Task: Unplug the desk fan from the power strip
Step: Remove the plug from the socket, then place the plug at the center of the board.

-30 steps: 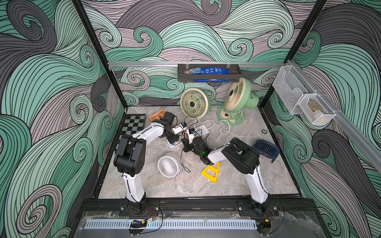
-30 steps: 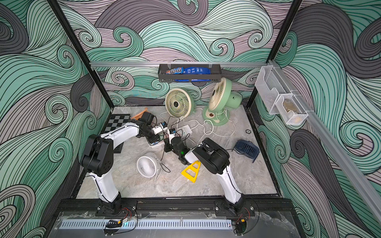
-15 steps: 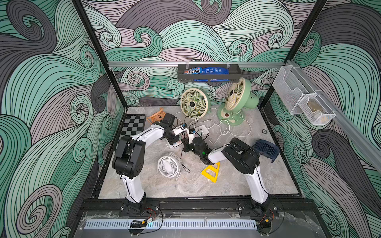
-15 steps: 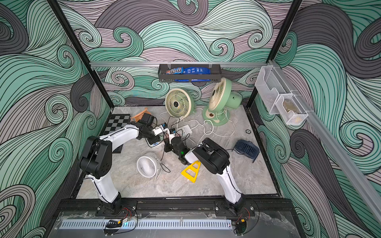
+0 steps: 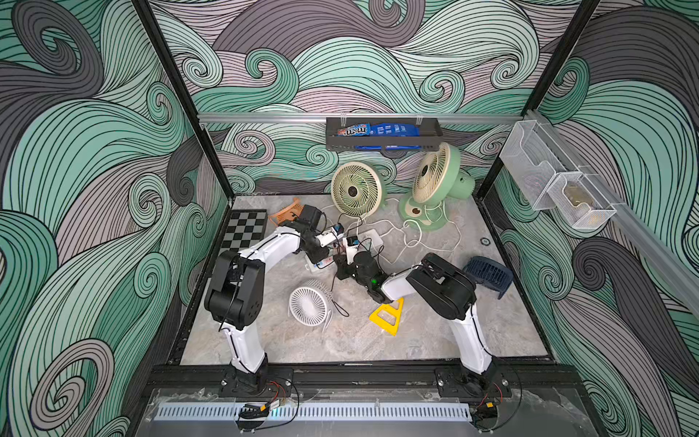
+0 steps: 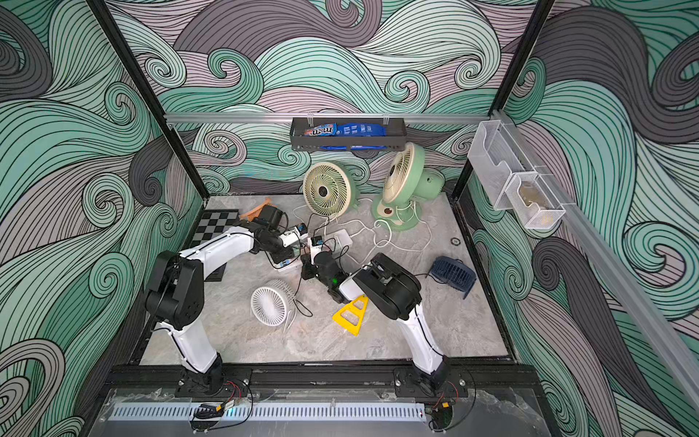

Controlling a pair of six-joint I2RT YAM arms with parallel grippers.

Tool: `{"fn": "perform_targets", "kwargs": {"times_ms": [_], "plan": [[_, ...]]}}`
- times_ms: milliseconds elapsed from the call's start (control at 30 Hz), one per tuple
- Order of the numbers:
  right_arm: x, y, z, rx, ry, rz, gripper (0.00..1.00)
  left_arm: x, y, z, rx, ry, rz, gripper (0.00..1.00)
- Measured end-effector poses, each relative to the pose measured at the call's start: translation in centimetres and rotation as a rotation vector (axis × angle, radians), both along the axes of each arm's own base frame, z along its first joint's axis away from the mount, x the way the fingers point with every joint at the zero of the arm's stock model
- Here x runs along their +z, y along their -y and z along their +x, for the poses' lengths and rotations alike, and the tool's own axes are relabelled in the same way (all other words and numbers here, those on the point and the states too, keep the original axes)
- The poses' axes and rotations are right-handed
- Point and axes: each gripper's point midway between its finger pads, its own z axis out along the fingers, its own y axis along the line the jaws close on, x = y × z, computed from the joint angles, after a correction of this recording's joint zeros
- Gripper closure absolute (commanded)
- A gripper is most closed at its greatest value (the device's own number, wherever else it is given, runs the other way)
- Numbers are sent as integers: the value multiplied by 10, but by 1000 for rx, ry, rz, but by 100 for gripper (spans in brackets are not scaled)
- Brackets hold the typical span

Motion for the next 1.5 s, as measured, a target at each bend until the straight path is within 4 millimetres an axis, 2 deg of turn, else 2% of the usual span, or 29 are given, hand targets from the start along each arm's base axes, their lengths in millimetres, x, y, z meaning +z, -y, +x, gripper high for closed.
{"fn": "perform_targets", "kwargs": {"times_ms": [100, 533, 700, 767, 967, 1100, 1267, 1500], "plan": [[0, 0, 0, -1, -2, 2, 100, -5, -1, 0, -8, 23, 22, 100], [1, 0, -1, 9, 10, -5, 100, 1, -1, -2, 5, -1, -15, 100], [5, 1, -11, 54, 12, -33, 100, 4, -3, -10, 8, -49, -58, 100], [18, 1, -17, 83, 26, -36, 100, 7, -4, -14, 8, -61, -69, 100], [95, 2, -35, 161, 151, 32, 100, 34, -10, -19, 13, -32, -109, 100], [132, 12, -48, 181, 211, 60, 99, 50, -21, -24, 23, -25, -134, 100], [140, 32, -54, 166, 208, 49, 99, 60, -41, -37, 36, -59, -157, 100], [136, 67, -44, 98, 174, 26, 99, 59, -85, -67, 94, -176, -212, 100]]}}
